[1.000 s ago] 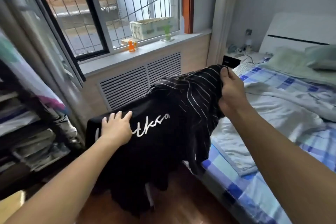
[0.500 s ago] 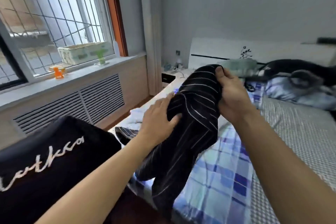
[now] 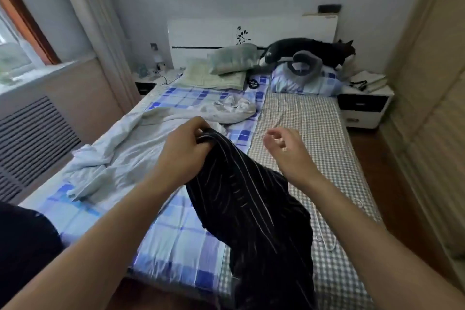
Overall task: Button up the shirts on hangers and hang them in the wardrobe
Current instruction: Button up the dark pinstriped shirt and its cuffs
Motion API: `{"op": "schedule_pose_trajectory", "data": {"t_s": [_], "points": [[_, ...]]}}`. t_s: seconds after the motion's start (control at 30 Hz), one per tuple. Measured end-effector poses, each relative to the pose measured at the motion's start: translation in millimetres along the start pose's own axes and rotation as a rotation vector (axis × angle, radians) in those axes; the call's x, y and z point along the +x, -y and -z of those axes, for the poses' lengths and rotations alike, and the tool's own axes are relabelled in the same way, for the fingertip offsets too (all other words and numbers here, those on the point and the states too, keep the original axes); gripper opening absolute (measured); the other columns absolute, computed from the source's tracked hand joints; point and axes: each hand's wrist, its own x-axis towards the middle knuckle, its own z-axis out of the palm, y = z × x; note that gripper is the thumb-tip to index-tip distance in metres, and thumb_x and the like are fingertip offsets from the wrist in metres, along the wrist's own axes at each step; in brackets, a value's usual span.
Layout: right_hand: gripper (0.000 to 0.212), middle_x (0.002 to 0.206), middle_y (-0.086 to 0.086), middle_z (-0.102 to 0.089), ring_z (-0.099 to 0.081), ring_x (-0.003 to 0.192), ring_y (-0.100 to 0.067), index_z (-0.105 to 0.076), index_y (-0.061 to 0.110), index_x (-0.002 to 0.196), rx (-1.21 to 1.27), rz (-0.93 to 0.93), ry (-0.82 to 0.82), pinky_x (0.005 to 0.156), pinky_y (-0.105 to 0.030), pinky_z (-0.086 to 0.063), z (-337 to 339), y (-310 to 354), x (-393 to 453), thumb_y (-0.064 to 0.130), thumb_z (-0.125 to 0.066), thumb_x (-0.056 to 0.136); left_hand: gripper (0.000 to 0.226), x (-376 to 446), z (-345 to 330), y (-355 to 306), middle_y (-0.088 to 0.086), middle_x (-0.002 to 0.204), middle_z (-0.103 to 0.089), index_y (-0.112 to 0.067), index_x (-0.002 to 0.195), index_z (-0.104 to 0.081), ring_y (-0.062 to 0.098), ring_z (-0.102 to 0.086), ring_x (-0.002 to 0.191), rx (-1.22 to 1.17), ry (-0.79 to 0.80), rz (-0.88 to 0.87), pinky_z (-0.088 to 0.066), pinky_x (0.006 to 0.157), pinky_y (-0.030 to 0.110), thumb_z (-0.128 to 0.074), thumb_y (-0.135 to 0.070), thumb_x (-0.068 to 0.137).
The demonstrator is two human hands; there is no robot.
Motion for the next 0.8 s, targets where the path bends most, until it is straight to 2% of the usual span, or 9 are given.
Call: {"op": "schedule_pose_trajectory", "data": {"t_s": [0.07,0.13,0.23,0.3,0.37,0.5,0.6,0.73,0.8], "points": [[0.051,0.123,0.015,-0.046,-0.045,0.115,-0.003,-0.055,0.031,0.132,-0.098,0.062,0.159,0.096,-0.018,-0.038,-15,-28,-34,0.058,-0.063,0.090,0.019,2,-20,-19,-0.005,0.074,-0.060,-0.023,0.080,-0.054,0.011,-0.056,0.070,0.036,0.063,-0.013,-0.042,0.063,0.033,-0.066,-0.008,0.082],[0.049,0.114,0.017,-0.043,-0.042,0.111,-0.006,-0.056,0.035,0.122,-0.286,0.031,0.193,0.098,-0.023,-0.041,-45,-69,-60,0.060,-0.063,0.081,0.022,4,-40,-29,-0.001,0.073,-0.060,-0.022,0.077,-0.049,0.017,-0.056,0.072,0.092,0.124,-0.038,-0.043,0.065,0.036,-0.066,-0.011,0.081],[0.018,0.101,0.013,-0.044,-0.051,0.093,-0.010,-0.062,0.032,0.108,-0.279,-0.180,-0.051,0.085,-0.033,-0.053,-73,-124,-76,0.033,-0.063,0.090,0.026,13,-57,-26,0.003,0.071,-0.057,-0.021,0.073,-0.045,0.018,-0.052,0.067,0.126,0.199,-0.080,-0.040,0.062,0.036,-0.068,-0.015,0.084],[0.024,0.100,0.012,-0.045,-0.053,0.084,-0.007,-0.067,0.026,0.115,-0.303,-0.329,-0.221,0.074,-0.024,-0.050,-69,-147,-81,0.014,-0.057,0.096,0.029,22,-55,-7,0.002,0.069,-0.054,-0.016,0.072,-0.045,0.013,-0.047,0.062,0.170,0.301,-0.114,-0.032,0.054,0.028,-0.070,-0.017,0.087],[0.028,0.099,0.011,-0.053,-0.054,0.082,-0.005,-0.071,0.021,0.113,-0.329,-0.434,-0.342,0.067,-0.019,-0.042,-60,-159,-87,0.006,-0.052,0.098,0.033,32,-49,23,-0.002,0.068,-0.053,-0.017,0.071,-0.047,0.008,-0.048,0.061,0.251,0.523,-0.184,-0.031,0.052,0.022,-0.075,-0.022,0.088],[0.020,0.091,0.007,-0.068,-0.066,0.087,-0.018,-0.071,0.023,0.100,-0.162,-0.570,-0.549,0.069,-0.032,-0.049,-56,-147,-83,0.008,-0.057,0.098,0.015,36,-40,88,-0.005,0.087,-0.068,-0.028,0.093,-0.062,0.001,-0.064,0.080,0.194,1.106,-0.209,-0.049,0.069,0.018,-0.075,-0.035,0.091],[0.002,0.100,-0.007,-0.074,-0.072,0.086,-0.025,-0.069,0.021,0.097,0.069,-0.676,-0.243,0.074,-0.043,-0.059,-62,-120,-83,0.022,-0.068,0.096,0.010,41,-26,125,-0.009,0.094,-0.077,-0.029,0.103,-0.071,0.002,-0.072,0.086,-0.214,1.146,-0.014,-0.052,0.070,0.014,-0.068,-0.035,0.095],[0.063,0.128,-0.012,-0.067,-0.068,0.114,-0.031,-0.071,0.015,0.117,0.494,-0.655,0.163,0.090,-0.043,-0.058,-53,-77,-108,0.044,-0.093,0.066,0.016,65,-6,162,0.006,0.083,-0.076,-0.013,0.092,-0.071,0.018,-0.072,0.075,-0.559,1.014,0.329,-0.057,0.064,0.024,-0.064,-0.027,0.095],[0.090,0.136,-0.018,-0.062,-0.061,0.125,-0.037,-0.058,0.009,0.133,0.683,-0.569,0.254,0.097,-0.043,-0.054,-44,-62,-115,0.041,-0.097,0.059,0.019,76,-5,174,0.000,0.067,-0.067,-0.009,0.083,-0.057,0.014,-0.062,0.062,-0.484,0.939,0.241,-0.050,0.055,0.022,-0.068,-0.021,0.095]]}}
